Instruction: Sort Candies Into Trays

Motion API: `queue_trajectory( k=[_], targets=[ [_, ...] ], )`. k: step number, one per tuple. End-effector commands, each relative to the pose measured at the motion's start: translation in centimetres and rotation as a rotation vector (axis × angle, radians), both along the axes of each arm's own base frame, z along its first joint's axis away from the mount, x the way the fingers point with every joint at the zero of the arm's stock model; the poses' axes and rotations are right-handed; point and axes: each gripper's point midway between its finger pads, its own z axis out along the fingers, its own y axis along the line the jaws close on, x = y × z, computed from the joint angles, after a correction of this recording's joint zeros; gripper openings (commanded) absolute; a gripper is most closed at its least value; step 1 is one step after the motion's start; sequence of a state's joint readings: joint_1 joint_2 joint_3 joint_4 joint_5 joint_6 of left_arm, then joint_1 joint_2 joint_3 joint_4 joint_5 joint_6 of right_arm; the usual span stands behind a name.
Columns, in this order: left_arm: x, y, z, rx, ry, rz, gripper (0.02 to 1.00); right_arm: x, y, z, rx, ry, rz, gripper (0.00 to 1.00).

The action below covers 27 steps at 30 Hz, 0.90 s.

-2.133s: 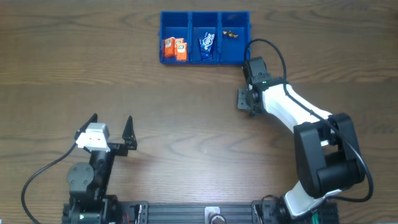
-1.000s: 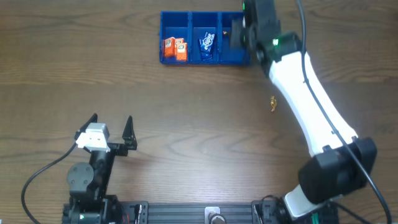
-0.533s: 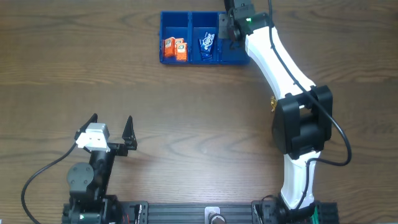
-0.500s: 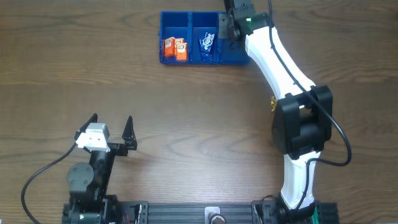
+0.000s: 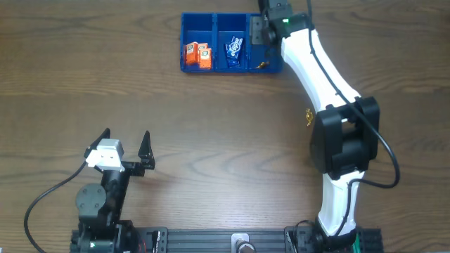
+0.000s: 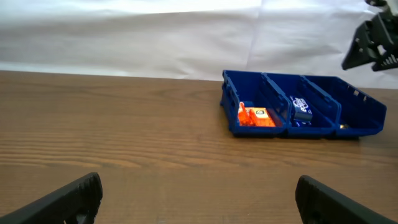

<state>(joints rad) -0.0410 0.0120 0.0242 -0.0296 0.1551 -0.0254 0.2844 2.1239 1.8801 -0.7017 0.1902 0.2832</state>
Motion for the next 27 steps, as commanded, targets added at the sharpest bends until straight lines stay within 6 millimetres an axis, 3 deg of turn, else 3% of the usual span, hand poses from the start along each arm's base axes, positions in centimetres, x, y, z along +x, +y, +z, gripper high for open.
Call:
queue_trajectory(
  k=[1,4,6,8,10,16,18,27],
  targets=[
    [-0.1,-0.2,-1.6,0.003,0.046,-0.016,0.996,-2.8,-4.6,6.3,-0.048,-0.077,-0.002,0.693],
    [-0.1,-0.2,-1.6,0.003,0.046,-0.016,0.998,-6.2,-7.2,7.5,-0.072,-0.083,-0.01,0.695],
    [-0.1,-0.2,-1.6,0.003,0.046,-0.016,0.998,-9.2,-9.2,6.9,-0.07,-0.06,-0.038,0.689],
    [-0.1,-0.2,-1.6,0.003,0.046,-0.016,0.998,-11.6,-10.0,5.4,-0.042,-0.018,-0.028,0.678],
    [-0.1,-0.2,-1.6,0.003,0.046,-0.016,0.998,-15.2,-9.2,1.0,0.078,0.083,0.049,0.678],
    [-0.1,-0.2,-1.6,0.003,0.046,-0.016,0.998,-17.9,-9.6,-5.9,0.078,0.237,0.043,0.671],
    [-0.1,-0.2,-1.6,0.003,0.046,-0.016,0.998,-18.5,-9.7,-7.4,0.076,0.288,0.04,0.665],
    [-0.1,-0.2,-1.6,0.003,0.046,-0.016,0.998,-19.3,-10.5,-11.4,0.065,0.409,-0.051,0.625]
  ],
)
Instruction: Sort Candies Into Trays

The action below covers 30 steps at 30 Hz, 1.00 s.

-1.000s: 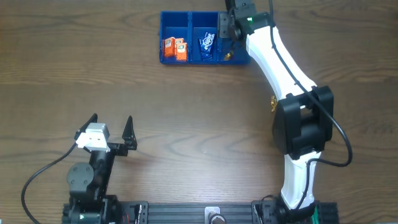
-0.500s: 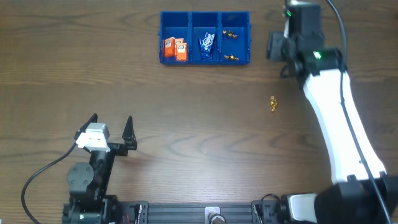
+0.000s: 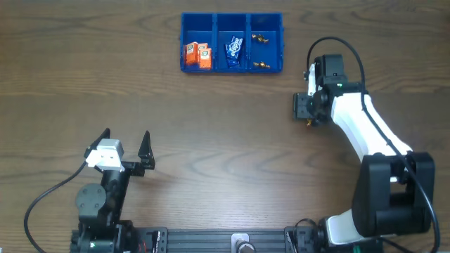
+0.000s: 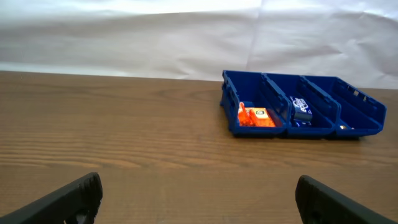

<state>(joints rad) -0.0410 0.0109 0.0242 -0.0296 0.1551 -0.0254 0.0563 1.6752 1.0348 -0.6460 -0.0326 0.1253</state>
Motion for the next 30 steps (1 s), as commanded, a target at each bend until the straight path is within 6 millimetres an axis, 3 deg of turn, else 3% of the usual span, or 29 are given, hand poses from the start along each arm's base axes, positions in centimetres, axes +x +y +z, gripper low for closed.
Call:
queue_trajectory(
  k=[1,13,30],
  targets=[
    [-0.1,-0.2,-1.6,0.003,0.047,-0.016,0.998,-0.1,-0.8,-1.8,-0.018,0.048,-0.071,0.621],
    [-0.1,-0.2,-1.6,0.003,0.047,-0.016,0.998,-0.3,-2.8,-2.7,-0.066,0.072,-0.143,0.579],
    [-0.1,-0.2,-1.6,0.003,0.047,-0.016,0.998,-0.1,-2.6,-3.7,-0.067,0.085,-0.138,0.498]
  ],
)
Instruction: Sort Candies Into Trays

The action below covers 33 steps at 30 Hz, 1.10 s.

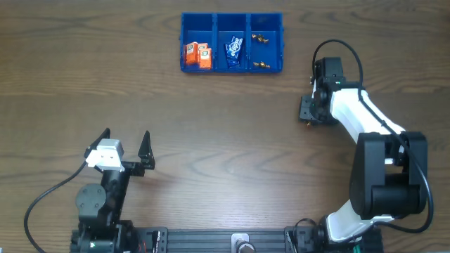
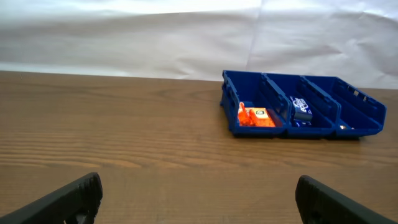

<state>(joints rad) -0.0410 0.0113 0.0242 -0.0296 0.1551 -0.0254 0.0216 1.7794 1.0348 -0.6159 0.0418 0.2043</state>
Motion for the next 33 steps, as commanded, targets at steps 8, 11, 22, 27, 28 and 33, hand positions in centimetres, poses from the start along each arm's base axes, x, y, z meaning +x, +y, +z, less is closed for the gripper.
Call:
queue_trajectory(
  k=[8,11,22,27,28,33],
  targets=[
    [-0.1,-0.2,-1.6,0.003,0.046,-0.016,0.996,-0.4,0.3,-1.0,-0.013,0.037,0.004,0.5],
    [-0.1,-0.2,-1.6,0.003,0.046,-0.016,0.998,-0.5,0.3,-1.3,-0.012,0.046,0.004,0.498],
    [-0.1,-0.2,-1.6,0.003,0.046,-0.016,0.998,-0.3,0.4,-1.9,-0.012,0.047,0.007,0.24],
    [-0.1,-0.2,-1.6,0.003,0.046,-0.016,0.996,-0.1,0.9,-1.8,-0.009,0.037,0.014,0.161],
    [-0.1,-0.2,-1.6,0.003,0.046,-0.016,0.998,0.1,1.3,-1.6,-0.006,0.028,0.018,0.156],
    [-0.1,-0.2,-1.6,0.003,0.046,-0.016,0.998,1.9,4.9,3.0,0.017,-0.112,0.076,0.145]
  ],
)
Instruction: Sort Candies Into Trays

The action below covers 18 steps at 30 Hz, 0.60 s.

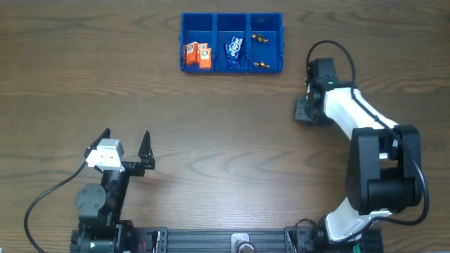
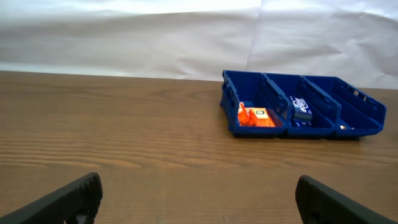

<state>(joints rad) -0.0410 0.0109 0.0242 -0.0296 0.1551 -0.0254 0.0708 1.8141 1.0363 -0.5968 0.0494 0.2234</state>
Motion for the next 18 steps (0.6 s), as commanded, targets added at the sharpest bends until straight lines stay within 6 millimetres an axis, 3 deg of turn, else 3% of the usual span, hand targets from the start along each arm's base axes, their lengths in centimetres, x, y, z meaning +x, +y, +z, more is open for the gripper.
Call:
queue_trajectory(
  k=[1,5,9,11,13,18],
  targets=[
    [-0.1,-0.2,-1.6,0.003,0.047,-0.016,0.998,2.4,4.3,5.7,0.034,-0.172,0.06,0.143],
    [-0.1,-0.2,-1.6,0.003,0.047,-0.016,0.998,5.9,8.8,13.9,0.09,-0.387,0.136,0.126],
    [-0.1,-0.2,-1.6,0.003,0.047,-0.016,0.998,10.0,10.4,19.8,0.094,-0.54,0.142,0.119],
    [-0.1,-0.2,-1.6,0.003,0.047,-0.016,0.998,12.1,10.6,21.5,0.078,-0.586,0.128,0.119],
    [-0.1,-0.2,-1.6,0.003,0.047,-0.016,0.998,13.7,10.9,21.9,0.076,-0.602,0.124,0.126],
    [-0.1,-0.2,-1.6,0.003,0.047,-0.016,0.998,17.0,11.7,20.5,0.071,-0.616,0.119,0.128]
  ],
)
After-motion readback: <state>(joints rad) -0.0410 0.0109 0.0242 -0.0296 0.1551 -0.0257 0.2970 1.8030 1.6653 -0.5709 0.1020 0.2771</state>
